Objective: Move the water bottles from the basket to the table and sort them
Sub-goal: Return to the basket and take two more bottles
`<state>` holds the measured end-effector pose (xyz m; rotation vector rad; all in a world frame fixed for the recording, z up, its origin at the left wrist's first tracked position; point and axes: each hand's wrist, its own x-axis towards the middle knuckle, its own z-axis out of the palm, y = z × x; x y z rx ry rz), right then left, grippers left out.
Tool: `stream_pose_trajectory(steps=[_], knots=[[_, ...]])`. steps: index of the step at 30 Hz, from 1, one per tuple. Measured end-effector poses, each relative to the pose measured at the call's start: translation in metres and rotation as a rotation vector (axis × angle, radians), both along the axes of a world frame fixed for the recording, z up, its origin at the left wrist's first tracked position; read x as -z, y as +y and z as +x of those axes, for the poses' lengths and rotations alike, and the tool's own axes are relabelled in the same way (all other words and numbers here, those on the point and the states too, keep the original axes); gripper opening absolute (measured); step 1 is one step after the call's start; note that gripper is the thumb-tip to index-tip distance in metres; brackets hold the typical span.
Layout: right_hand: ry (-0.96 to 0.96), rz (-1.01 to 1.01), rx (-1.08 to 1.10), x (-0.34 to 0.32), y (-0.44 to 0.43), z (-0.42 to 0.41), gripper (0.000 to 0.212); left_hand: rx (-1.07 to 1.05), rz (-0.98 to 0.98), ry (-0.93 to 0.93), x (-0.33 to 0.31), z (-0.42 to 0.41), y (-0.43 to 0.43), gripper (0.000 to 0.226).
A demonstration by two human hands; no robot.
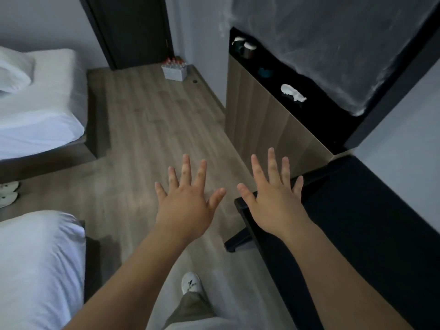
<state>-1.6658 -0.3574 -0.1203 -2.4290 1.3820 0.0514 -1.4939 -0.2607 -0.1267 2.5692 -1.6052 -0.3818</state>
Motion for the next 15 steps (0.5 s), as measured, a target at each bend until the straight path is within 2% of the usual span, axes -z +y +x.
stream_pose_trajectory(steps=[8, 15], knots=[[0.05, 0.044, -0.02, 0.012, -0.074, 0.131, 0.076, -0.064, 0.03, 0.01, 0.005, 0.135, -0.069, 0.083], [0.018, 0.063, -0.041, 0.011, -0.125, 0.228, 0.076, -0.047, 0.035, 0.0, -0.006, 0.223, -0.121, 0.082]])
